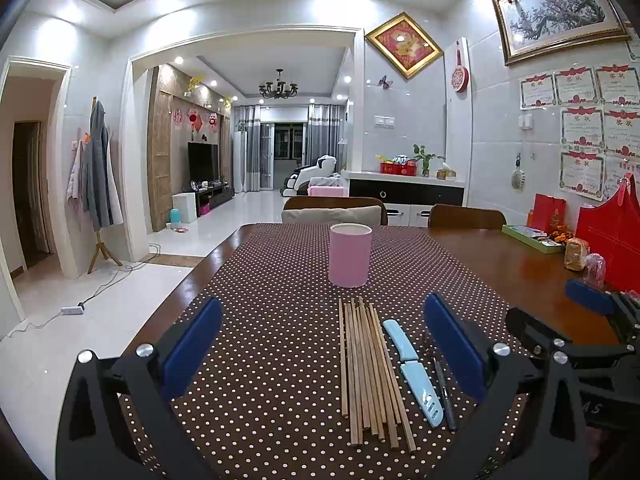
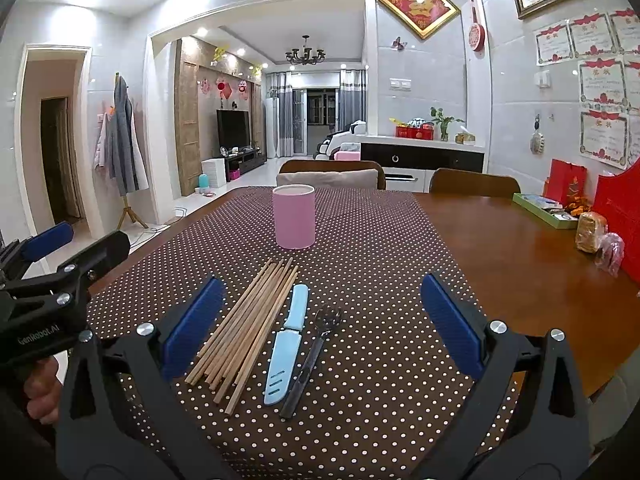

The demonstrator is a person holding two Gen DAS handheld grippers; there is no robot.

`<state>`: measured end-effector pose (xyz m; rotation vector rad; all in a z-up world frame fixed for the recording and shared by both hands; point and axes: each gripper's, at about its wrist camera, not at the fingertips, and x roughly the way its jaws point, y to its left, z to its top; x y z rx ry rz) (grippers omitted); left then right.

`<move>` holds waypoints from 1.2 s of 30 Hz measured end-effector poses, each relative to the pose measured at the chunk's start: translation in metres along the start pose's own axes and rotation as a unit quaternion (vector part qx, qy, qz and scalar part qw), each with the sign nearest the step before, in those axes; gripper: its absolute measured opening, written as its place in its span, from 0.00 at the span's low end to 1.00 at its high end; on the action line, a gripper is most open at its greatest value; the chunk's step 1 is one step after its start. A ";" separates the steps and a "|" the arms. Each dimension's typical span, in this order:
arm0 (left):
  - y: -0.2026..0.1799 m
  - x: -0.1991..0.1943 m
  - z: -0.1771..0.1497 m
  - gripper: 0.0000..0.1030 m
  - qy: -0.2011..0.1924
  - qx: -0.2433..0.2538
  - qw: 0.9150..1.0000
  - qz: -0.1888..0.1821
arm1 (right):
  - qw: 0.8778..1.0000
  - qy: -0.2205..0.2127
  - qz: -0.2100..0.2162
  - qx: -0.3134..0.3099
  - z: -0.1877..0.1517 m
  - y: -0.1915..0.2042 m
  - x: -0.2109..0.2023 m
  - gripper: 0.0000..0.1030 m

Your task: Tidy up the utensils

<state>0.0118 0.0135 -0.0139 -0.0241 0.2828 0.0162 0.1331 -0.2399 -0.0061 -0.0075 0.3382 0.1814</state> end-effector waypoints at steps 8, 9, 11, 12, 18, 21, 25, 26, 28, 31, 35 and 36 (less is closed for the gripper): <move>0.000 0.000 0.000 0.96 0.001 0.000 1.000 0.000 | 1.000 0.002 0.001 -0.001 -0.001 0.001 0.001 0.94; 0.000 -0.001 0.000 0.96 0.001 0.000 1.000 0.000 | 1.000 0.003 0.001 -0.001 -0.001 0.001 0.001 0.94; 0.000 0.000 0.000 0.96 0.001 0.000 1.000 -0.001 | 1.000 0.005 0.000 -0.002 -0.002 0.000 0.001 0.94; 0.000 0.000 0.000 0.96 0.002 0.000 1.000 -0.001 | 1.000 0.006 0.000 -0.002 -0.002 0.001 0.001 0.94; 0.000 0.000 0.000 0.96 0.002 0.000 1.000 0.000 | 1.000 0.008 0.002 -0.004 -0.003 0.000 0.002 0.94; 0.001 0.001 -0.001 0.96 0.003 -0.001 1.000 0.001 | 1.000 0.010 0.002 -0.006 -0.002 0.000 0.002 0.94; 0.001 0.003 -0.001 0.96 0.006 -0.001 1.000 0.001 | 1.000 0.013 0.003 -0.006 -0.002 0.000 0.005 0.94; 0.001 0.004 -0.001 0.96 0.008 -0.001 1.000 0.000 | 1.000 0.014 0.003 -0.005 -0.002 0.000 0.006 0.94; 0.000 0.007 0.001 0.96 0.012 -0.002 1.000 -0.001 | 1.000 0.017 0.002 -0.004 -0.003 -0.001 0.008 0.94; 0.001 0.012 0.001 0.96 0.018 -0.002 1.000 -0.003 | 1.000 0.023 -0.002 0.001 -0.004 -0.002 0.013 0.94; 0.002 0.019 0.000 0.96 0.028 -0.003 1.000 -0.004 | 0.999 0.032 -0.011 0.008 -0.007 -0.004 0.022 0.94; 0.003 0.023 -0.001 0.96 0.033 -0.004 0.999 -0.003 | 0.999 0.034 -0.012 0.009 -0.008 -0.004 0.024 0.94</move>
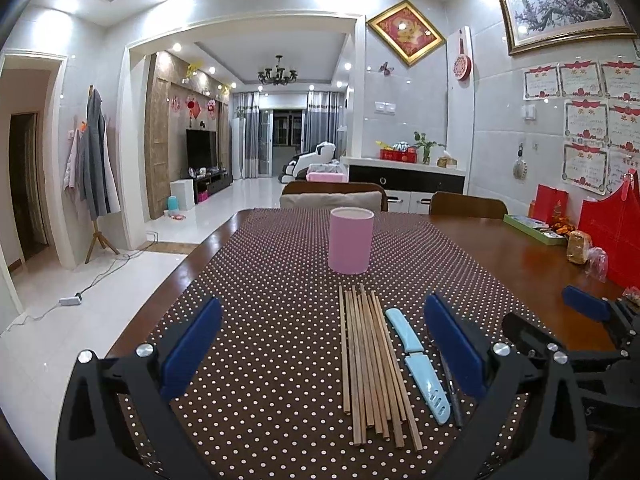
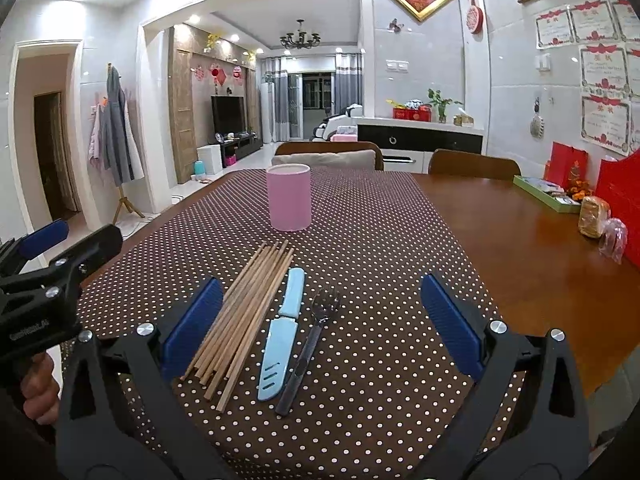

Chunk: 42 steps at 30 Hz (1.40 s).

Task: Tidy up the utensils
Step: 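Grasp the black slotted spoon by its handle with the right gripper, then lift the black spoon with the right gripper while the left gripper grasps one chopstick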

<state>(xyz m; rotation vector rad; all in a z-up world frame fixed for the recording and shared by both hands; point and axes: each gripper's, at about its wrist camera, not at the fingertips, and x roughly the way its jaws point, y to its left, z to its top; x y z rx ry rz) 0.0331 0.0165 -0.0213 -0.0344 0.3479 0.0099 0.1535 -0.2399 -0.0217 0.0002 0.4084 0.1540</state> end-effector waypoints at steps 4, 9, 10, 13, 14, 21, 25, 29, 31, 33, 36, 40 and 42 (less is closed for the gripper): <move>0.003 0.018 -0.006 0.96 0.029 -0.003 1.000 0.001 | 1.000 0.024 -0.005 0.010 -0.006 -0.002 0.019 0.94; 0.007 0.042 -0.013 0.96 0.064 -0.006 0.998 0.001 | 0.998 0.058 -0.015 0.019 -0.015 -0.004 0.045 0.94; 0.007 0.046 -0.014 0.96 0.071 -0.006 0.997 0.001 | 0.997 0.067 -0.021 0.020 -0.018 -0.004 0.052 0.94; 0.008 0.063 -0.019 0.96 0.097 -0.007 0.995 0.003 | 0.995 0.093 -0.037 0.023 -0.024 -0.007 0.073 0.94; 0.009 0.070 -0.021 0.96 0.108 -0.008 0.994 0.005 | 0.994 0.100 -0.044 0.024 -0.026 -0.007 0.077 0.94; 0.015 0.110 -0.034 0.96 0.166 -0.014 0.986 0.018 | 0.988 0.137 -0.067 0.017 -0.033 -0.009 0.105 0.94; 0.016 0.132 -0.040 0.96 0.198 -0.016 0.980 0.019 | 0.985 0.159 -0.073 0.007 -0.034 -0.008 0.119 0.85; 0.014 0.148 -0.046 0.96 0.220 -0.014 0.975 0.021 | 0.976 0.211 -0.048 0.024 -0.040 -0.011 0.137 0.58; 0.014 0.153 -0.046 0.96 0.226 -0.015 0.974 0.024 | 0.977 0.208 -0.048 0.021 -0.040 -0.011 0.138 0.45; 0.013 0.161 -0.044 0.96 0.237 -0.015 0.971 0.025 | 0.977 0.212 -0.033 0.009 -0.039 -0.009 0.139 0.32; 0.011 0.174 -0.044 0.96 0.253 -0.015 0.967 0.024 | 0.976 0.217 -0.013 -0.001 -0.037 -0.009 0.137 0.18; 0.009 0.191 -0.046 0.96 0.276 -0.007 0.961 0.027 | 0.973 0.228 0.018 0.028 -0.033 -0.021 0.139 0.12; 0.008 0.198 -0.044 0.96 0.284 -0.006 0.959 0.027 | 0.973 0.228 0.017 0.039 -0.032 -0.027 0.139 0.12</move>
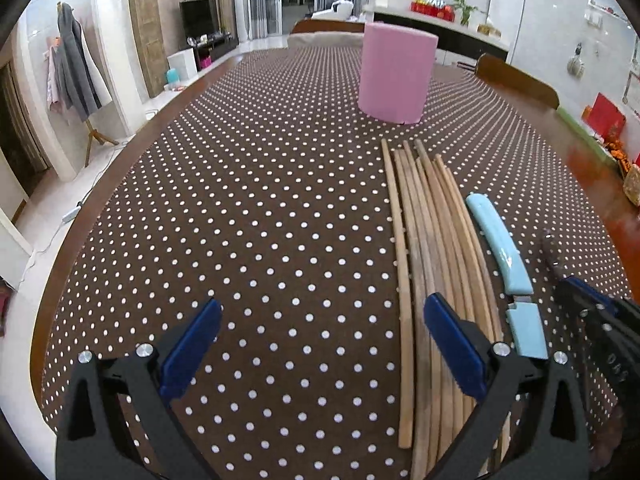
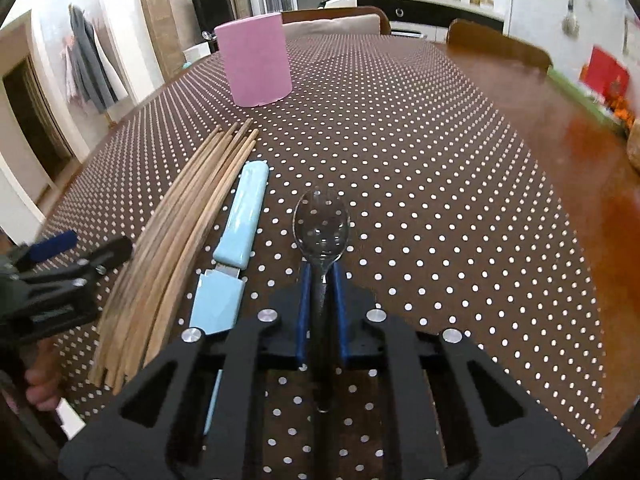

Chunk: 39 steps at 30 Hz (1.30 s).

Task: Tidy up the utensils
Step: 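Lift the black spoon with the right gripper while the left gripper grasps one chopstick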

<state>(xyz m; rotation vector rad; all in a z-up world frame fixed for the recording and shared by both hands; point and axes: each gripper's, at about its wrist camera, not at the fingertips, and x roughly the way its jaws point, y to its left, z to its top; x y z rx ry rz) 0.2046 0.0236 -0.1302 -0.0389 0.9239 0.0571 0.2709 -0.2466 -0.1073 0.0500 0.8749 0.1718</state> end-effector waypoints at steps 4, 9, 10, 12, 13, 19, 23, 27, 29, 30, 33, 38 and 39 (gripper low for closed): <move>-0.005 0.009 0.014 0.96 0.005 0.008 1.000 0.008 | 1.000 -0.003 -0.011 -0.005 0.003 -0.004 -0.002 0.12; -0.009 0.021 0.033 0.96 -0.001 0.028 0.999 0.039 | 0.999 -0.030 -0.018 -0.031 0.016 -0.001 -0.013 0.12; -0.010 0.024 0.038 0.96 -0.002 0.033 0.999 0.042 | 0.998 -0.039 -0.020 -0.038 0.018 0.000 -0.016 0.12; -0.011 0.031 0.046 0.96 0.003 0.040 0.998 0.046 | 0.998 -0.047 -0.022 -0.045 0.025 0.000 -0.018 0.12; -0.012 0.034 0.051 0.96 0.006 0.043 0.998 0.045 | 0.997 -0.051 -0.022 -0.048 0.030 0.000 -0.018 0.12; -0.018 0.051 0.065 0.96 0.017 0.053 0.998 0.040 | 0.996 -0.064 -0.017 -0.054 0.048 -0.004 -0.015 0.12; -0.025 0.068 0.076 0.96 0.028 0.057 0.997 0.042 | 0.996 -0.065 -0.011 -0.055 0.057 -0.004 -0.011 0.12; -0.023 0.076 0.087 0.96 0.034 0.042 0.998 0.029 | 0.996 -0.065 -0.007 -0.054 0.062 -0.005 -0.006 0.12; -0.016 0.082 0.095 0.91 0.041 0.024 0.999 0.002 | 0.997 -0.063 -0.003 -0.051 0.064 -0.005 -0.003 0.12; -0.014 0.081 0.100 0.75 0.030 0.025 0.999 0.007 | 0.997 -0.061 0.000 -0.047 0.067 -0.006 -0.001 0.12; -0.011 0.080 0.109 0.36 0.019 0.017 1.000 0.017 | 0.997 -0.063 0.008 -0.039 0.073 -0.007 0.001 0.12; -0.001 0.083 0.121 0.05 0.033 -0.006 0.999 0.014 | 0.997 -0.076 0.027 -0.021 0.087 -0.008 -0.002 0.12; 0.001 0.081 0.124 0.05 0.030 -0.008 0.999 0.014 | 0.996 -0.080 0.033 -0.017 0.092 -0.007 -0.004 0.12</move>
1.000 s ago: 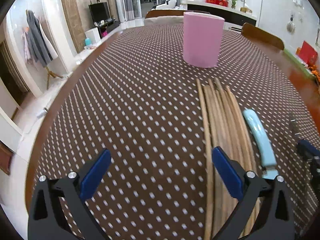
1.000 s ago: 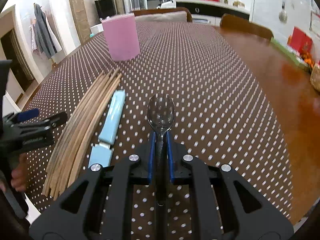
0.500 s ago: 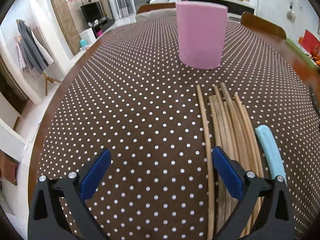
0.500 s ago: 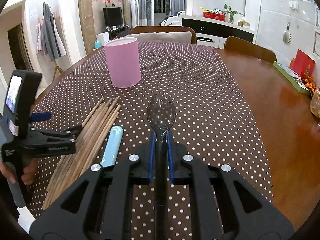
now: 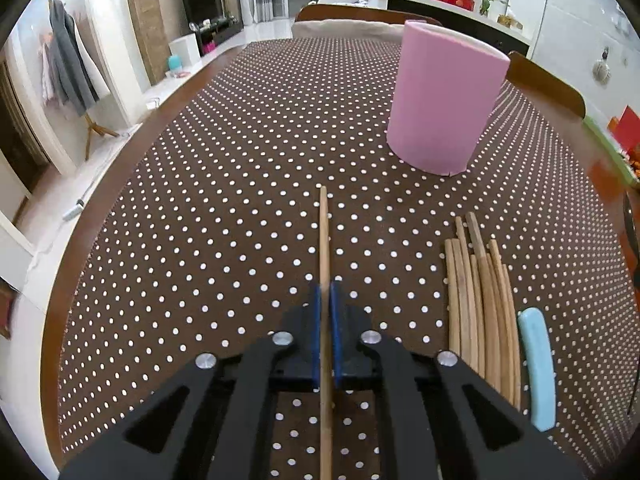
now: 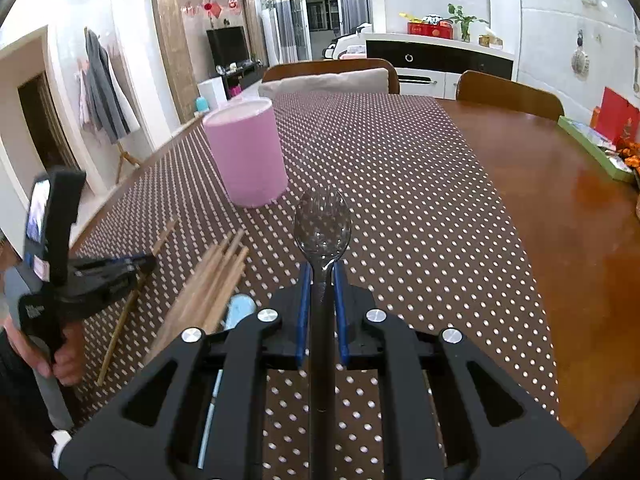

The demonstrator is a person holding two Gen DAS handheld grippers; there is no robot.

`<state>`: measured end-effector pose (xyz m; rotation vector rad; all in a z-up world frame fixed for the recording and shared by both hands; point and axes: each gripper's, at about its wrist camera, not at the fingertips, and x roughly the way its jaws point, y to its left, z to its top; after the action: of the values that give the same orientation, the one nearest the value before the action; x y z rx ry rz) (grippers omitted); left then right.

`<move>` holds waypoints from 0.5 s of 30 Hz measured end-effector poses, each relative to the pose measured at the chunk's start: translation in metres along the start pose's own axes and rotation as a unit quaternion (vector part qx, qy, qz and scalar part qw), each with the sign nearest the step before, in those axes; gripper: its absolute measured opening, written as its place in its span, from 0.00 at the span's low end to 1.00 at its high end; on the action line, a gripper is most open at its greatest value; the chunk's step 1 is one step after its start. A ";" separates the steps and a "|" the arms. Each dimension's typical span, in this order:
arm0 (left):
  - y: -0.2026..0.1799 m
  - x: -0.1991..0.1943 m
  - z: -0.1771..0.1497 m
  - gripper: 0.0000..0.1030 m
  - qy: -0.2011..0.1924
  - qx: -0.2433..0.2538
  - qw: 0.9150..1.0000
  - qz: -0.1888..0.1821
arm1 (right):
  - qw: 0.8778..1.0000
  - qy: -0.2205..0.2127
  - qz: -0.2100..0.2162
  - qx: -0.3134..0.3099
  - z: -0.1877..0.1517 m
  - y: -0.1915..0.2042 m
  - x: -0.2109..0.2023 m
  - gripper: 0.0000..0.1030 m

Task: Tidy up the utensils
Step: 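Lift the black spoon with the right gripper while the left gripper grasps one chopstick, then lower the spoon and chopstick into the pink cup and open both grippers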

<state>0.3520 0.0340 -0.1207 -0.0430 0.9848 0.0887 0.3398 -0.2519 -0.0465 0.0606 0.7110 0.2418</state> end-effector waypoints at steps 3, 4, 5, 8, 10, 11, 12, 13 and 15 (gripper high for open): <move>0.010 -0.012 0.006 0.05 -0.027 -0.006 1.000 -0.005 | 1.000 -0.013 0.005 0.003 0.009 0.003 -0.003 0.12; 0.011 -0.017 0.006 0.05 -0.034 -0.009 0.999 -0.016 | 1.000 -0.019 0.007 0.003 0.014 0.005 -0.004 0.12; 0.012 -0.022 0.008 0.05 -0.043 -0.011 0.999 -0.025 | 1.000 -0.022 0.009 0.004 0.018 0.007 -0.005 0.12; 0.014 -0.042 0.013 0.05 -0.074 -0.007 0.997 -0.033 | 0.999 -0.036 0.021 0.007 0.029 0.013 -0.008 0.12; 0.013 -0.053 0.020 0.05 -0.087 -0.006 0.995 -0.049 | 0.999 -0.047 0.026 0.009 0.038 0.016 -0.010 0.12; 0.014 -0.061 0.025 0.05 -0.098 -0.008 0.993 -0.060 | 0.998 -0.054 0.032 0.012 0.043 0.018 -0.011 0.12; 0.014 -0.068 0.028 0.05 -0.110 -0.007 0.992 -0.065 | 0.997 -0.063 0.035 0.016 0.048 0.019 -0.012 0.12; 0.015 -0.075 0.029 0.05 -0.121 -0.006 0.990 -0.067 | 0.997 -0.070 0.036 0.020 0.053 0.020 -0.013 0.12; 0.014 -0.088 0.039 0.05 -0.148 -0.006 0.986 -0.070 | 0.995 -0.085 0.040 0.024 0.064 0.021 -0.012 0.12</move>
<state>0.3348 0.0456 -0.0252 -0.1071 0.6813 -0.0277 0.3683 -0.2327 0.0127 0.1536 0.5459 0.2920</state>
